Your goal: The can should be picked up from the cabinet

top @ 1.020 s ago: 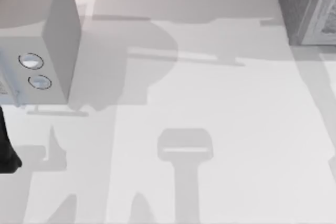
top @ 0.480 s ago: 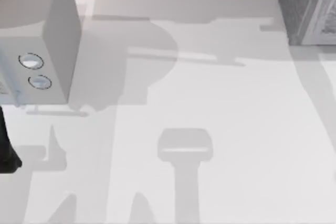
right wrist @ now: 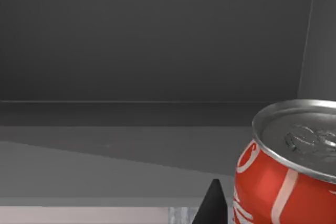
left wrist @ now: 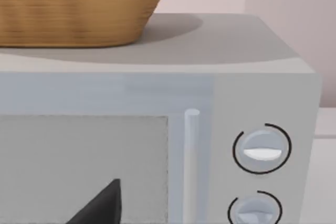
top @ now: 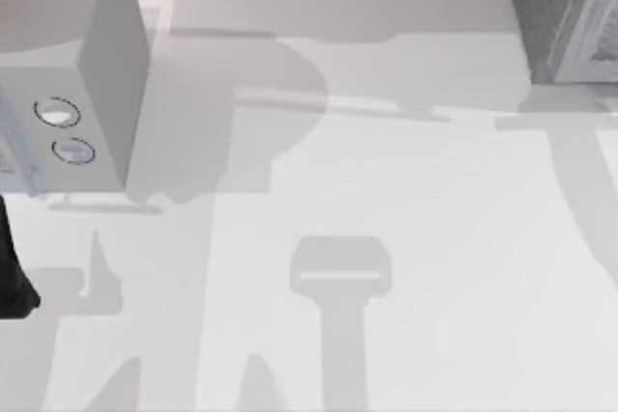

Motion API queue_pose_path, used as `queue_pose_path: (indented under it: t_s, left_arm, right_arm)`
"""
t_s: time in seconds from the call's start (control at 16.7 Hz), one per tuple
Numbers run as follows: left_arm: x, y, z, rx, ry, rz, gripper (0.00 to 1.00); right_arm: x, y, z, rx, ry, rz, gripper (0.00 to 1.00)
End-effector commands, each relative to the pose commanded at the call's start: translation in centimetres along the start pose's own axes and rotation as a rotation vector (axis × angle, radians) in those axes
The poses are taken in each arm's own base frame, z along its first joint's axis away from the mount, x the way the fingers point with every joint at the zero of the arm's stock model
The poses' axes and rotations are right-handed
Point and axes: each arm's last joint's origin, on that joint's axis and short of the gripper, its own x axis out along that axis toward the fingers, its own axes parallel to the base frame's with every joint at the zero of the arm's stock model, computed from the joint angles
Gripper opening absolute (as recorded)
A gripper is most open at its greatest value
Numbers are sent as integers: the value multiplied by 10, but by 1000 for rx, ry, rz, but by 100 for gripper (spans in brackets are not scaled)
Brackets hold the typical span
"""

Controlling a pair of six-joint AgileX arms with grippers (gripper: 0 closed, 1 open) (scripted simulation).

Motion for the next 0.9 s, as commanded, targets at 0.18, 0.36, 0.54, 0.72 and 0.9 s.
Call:
queue_pose_path:
  t_s: [0.18,0.36,0.54,0.72,0.9]
  left_arm:
    - [0,0,0,0,0,0,100]
    - [0,0,0,0,0,0,100]
    - [0,0,0,0,0,0,100]
    - [0,0,0,0,0,0,100]
    - [0,0,0,0,0,0,100]
  right_arm:
    - [-9,-1,1,1,-3,0,0]
    - [-8,-1,1,2,-1,-2,0]
    - [-12,-4,-7,3,-6,-7,0]
    - [-19,-8,-31,2,-2,-11,0]
    - [-26,-13,-71,-1,13,-10,0]
